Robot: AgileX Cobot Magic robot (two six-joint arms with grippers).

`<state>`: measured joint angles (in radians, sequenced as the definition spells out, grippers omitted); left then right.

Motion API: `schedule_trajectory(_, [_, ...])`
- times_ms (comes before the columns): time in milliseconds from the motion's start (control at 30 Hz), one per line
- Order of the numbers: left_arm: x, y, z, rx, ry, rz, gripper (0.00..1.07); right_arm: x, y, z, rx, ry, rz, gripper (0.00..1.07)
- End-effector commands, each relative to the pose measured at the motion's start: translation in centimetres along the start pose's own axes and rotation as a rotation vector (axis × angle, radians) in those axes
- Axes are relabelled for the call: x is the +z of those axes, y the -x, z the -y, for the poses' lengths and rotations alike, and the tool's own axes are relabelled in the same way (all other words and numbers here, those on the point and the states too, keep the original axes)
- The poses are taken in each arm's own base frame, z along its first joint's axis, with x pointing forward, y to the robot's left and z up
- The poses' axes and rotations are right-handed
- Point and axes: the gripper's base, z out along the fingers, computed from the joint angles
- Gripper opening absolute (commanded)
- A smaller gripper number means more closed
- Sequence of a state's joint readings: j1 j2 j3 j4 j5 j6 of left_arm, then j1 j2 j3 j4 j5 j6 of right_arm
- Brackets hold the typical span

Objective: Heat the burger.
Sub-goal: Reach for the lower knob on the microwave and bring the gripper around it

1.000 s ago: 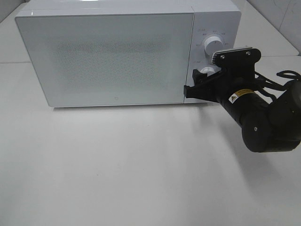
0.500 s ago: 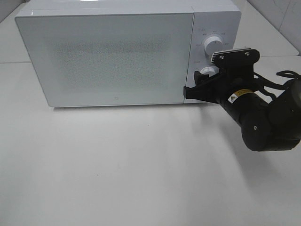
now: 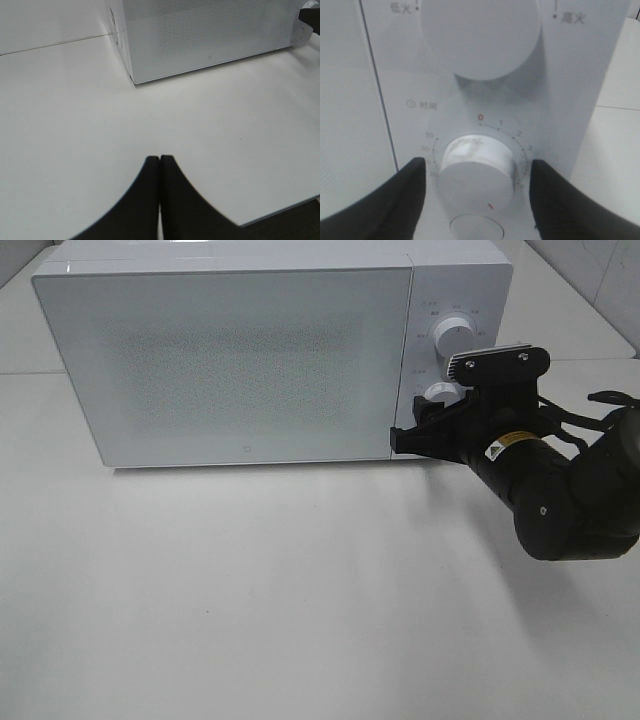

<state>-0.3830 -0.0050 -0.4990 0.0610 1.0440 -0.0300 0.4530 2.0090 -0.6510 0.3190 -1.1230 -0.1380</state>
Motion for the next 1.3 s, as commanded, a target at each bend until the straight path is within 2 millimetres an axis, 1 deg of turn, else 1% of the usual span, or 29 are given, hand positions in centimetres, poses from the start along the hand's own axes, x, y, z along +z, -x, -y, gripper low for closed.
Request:
schedule_trajectory(33, [-0.16,-0.13,0.07,-0.008,-0.005,0.023,0.00,0.21,0.34,-0.12,-0.011,0.006,0.013,0.54])
schedule_trajectory(67, [-0.16,-0.13,0.07,-0.008,-0.005,0.023,0.00,0.21,0.34,-0.12,-0.011,0.006,0.013,0.54])
schedule_trajectory(133, [-0.16,-0.13,0.07,-0.008,-0.005,0.023,0.00,0.21,0.34,-0.12,-0.011,0.006,0.013,0.47])
schedule_trajectory(167, [-0.16,-0.13,0.07,-0.008,-0.005,0.023,0.00,0.21,0.34,-0.12,-0.011,0.006,0.013,0.47])
schedule_trajectory(200, [-0.16,-0.13,0.07,-0.008,-0.005,0.023,0.00,0.21,0.34,-0.12,-0.011,0.006,0.013,0.38])
schedule_trajectory(233, [-0.16,-0.13,0.07,-0.008,-0.005,0.023,0.00,0.21,0.34,-0.12,-0.011,0.006,0.013,0.38])
schedule_trajectory(267, [-0.16,-0.13,0.07,-0.008,-0.005,0.023,0.00,0.21,0.34,-0.12,-0.011,0.006,0.013,0.33])
schedule_trajectory(300, [-0.16,-0.13,0.07,-0.008,-0.005,0.023,0.00,0.21,0.34,-0.12,-0.011,0.006,0.013,0.23])
schedule_trajectory(333, [-0.16,-0.13,0.07,-0.008,-0.005,0.023,0.00,0.21,0.34,-0.12,-0.011,0.006,0.013,0.23])
schedule_trajectory(367, [-0.16,-0.13,0.07,-0.008,-0.005,0.023,0.00,0.21,0.34,-0.12,-0.011,0.006,0.013,0.12])
schedule_trajectory(400, [-0.16,-0.13,0.07,-0.008,-0.005,0.023,0.00,0.21,0.34,-0.12,-0.011,0.006,0.013,0.07])
schedule_trajectory(433, [-0.16,-0.13,0.07,-0.008,-0.005,0.023,0.00,0.21,0.34,-0.12,-0.011,0.006,0.013,0.07])
schedule_trajectory(467, [-0.16,-0.13,0.07,-0.008,-0.005,0.023,0.00,0.21,0.34,-0.12,-0.008,0.006,0.013,0.00])
schedule_trajectory(700, [-0.16,-0.13,0.07,-0.008,-0.005,0.023,0.00,0.21,0.34,-0.11,0.094,0.005,0.013,0.00])
schedule_trajectory(767, [-0.16,-0.13,0.07,-0.008,-0.005,0.023,0.00,0.21,0.34,-0.11,0.207,0.006,0.013,0.00])
schedule_trajectory(800, [-0.16,-0.13,0.07,-0.008,-0.005,0.023,0.00,0.21,0.34,-0.11,0.207,0.006,0.013,0.00])
schedule_trajectory(867, [-0.16,-0.13,0.07,-0.008,-0.005,0.023,0.00,0.21,0.32,-0.13,0.386,0.009,0.009,0.00])
schedule_trajectory(900, [-0.16,-0.13,0.07,-0.008,-0.005,0.023,0.00,0.21,0.32,-0.13,0.386,0.009,0.009,0.00])
schedule_trajectory(967, [-0.16,-0.13,0.07,-0.008,-0.005,0.023,0.00,0.19,0.29,-0.13,0.648,0.011,0.007,0.00])
schedule_trajectory(1000, [-0.16,-0.13,0.07,-0.008,-0.005,0.023,0.00,0.19,0.29,-0.13,0.648,0.011,0.007,0.00])
schedule_trajectory(1033, [-0.16,-0.13,0.07,-0.008,-0.005,0.023,0.00,0.19,0.29,-0.13,0.726,0.011,0.006,0.00])
schedule_trajectory(1067, [-0.16,-0.13,0.07,-0.008,-0.005,0.023,0.00,0.19,0.29,-0.13,0.892,0.011,0.005,0.00])
schedule_trajectory(1100, [-0.16,-0.13,0.07,-0.008,-0.005,0.023,0.00,0.19,0.29,-0.13,0.892,0.011,0.005,0.00])
schedule_trajectory(1133, [-0.16,-0.13,0.07,-0.008,-0.005,0.023,0.00,0.19,0.31,-0.12,0.960,0.012,0.007,0.00])
schedule_trajectory(1167, [-0.16,-0.13,0.07,-0.008,-0.005,0.023,0.00,0.19,0.39,-0.15,1.122,0.020,0.012,0.00])
schedule_trajectory(1200, [-0.16,-0.13,0.07,-0.008,-0.005,0.023,0.00,0.19,0.39,-0.15,1.122,0.020,0.012,0.00])
schedule_trajectory(1233, [-0.16,-0.13,0.07,-0.008,-0.005,0.023,0.00,0.19,0.45,-0.15,1.183,0.025,0.018,0.00])
schedule_trajectory(1267, [-0.16,-0.13,0.07,-0.008,-0.005,0.023,0.00,0.18,0.71,-0.13,1.307,0.043,0.042,0.00])
schedule_trajectory(1300, [-0.16,-0.13,0.07,-0.008,-0.005,0.023,0.00,0.18,0.71,-0.13,1.307,0.043,0.042,0.00])
